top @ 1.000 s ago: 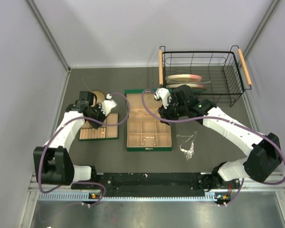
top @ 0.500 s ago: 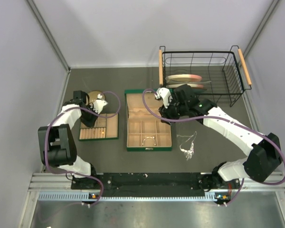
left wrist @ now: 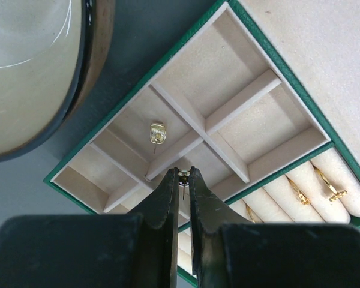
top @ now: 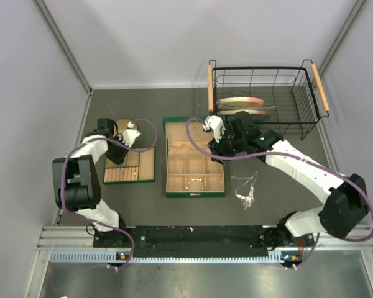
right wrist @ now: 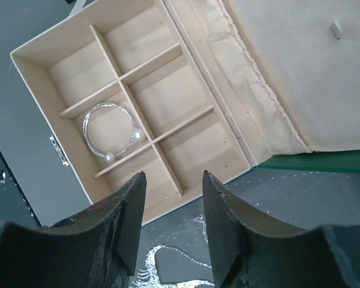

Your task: Organize the mixed jewelry

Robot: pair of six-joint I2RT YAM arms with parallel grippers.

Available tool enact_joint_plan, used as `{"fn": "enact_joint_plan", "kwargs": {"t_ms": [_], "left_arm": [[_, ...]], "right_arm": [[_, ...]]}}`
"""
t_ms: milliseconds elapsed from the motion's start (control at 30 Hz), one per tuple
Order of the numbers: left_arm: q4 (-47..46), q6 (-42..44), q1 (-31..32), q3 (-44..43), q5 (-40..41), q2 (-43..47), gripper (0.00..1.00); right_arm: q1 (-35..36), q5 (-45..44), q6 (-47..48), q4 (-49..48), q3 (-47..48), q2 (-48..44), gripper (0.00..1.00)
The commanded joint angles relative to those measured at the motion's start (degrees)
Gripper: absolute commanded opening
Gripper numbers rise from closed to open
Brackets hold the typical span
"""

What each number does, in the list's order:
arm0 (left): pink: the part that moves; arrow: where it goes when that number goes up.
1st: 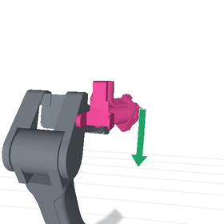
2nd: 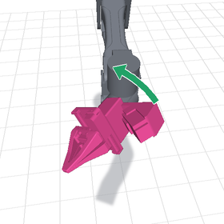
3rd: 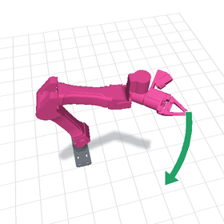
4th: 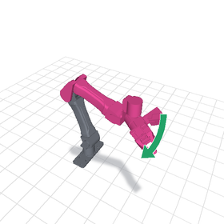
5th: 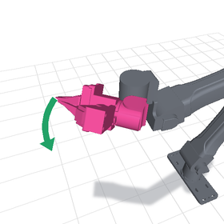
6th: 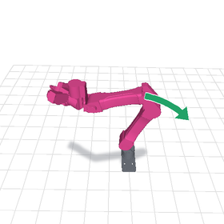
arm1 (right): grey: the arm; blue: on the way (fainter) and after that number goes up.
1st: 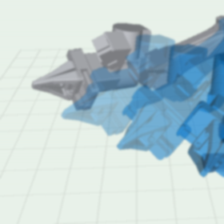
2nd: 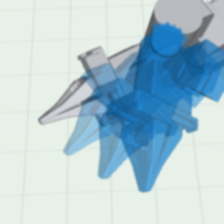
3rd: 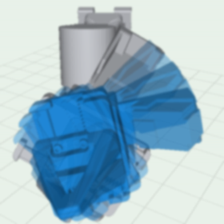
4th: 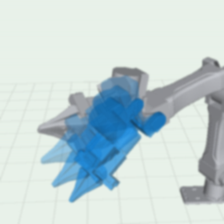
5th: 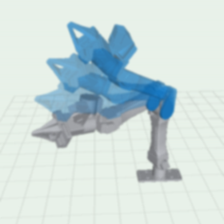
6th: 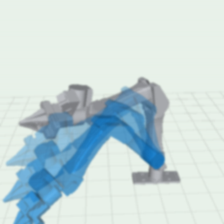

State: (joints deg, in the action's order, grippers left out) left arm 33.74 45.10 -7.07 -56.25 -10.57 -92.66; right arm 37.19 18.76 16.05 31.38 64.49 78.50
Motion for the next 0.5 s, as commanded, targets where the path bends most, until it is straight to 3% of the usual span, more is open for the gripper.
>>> {"fn": "enact_joint_plan", "kwargs": {"t_ms": [0,133,467], "left_arm": [[-2.5,-0.4,-0.4,-1.1,0.3,-0.8,0.0],[-2.5,-0.5,-0.4,-0.7,0.2,-0.7,0.02],[-2.1,-0.2,-0.4,0.5,0.6,2.3,0.29]], "right_arm": [[-0.9,1.2,0.6,-0.9,0.2,-0.6,0.43],[-0.9,1.3,0.6,-0.9,0.3,-0.6,0.43],[-0.9,1.7,0.2,-0.6,0.5,-1.1,0.43]]}}
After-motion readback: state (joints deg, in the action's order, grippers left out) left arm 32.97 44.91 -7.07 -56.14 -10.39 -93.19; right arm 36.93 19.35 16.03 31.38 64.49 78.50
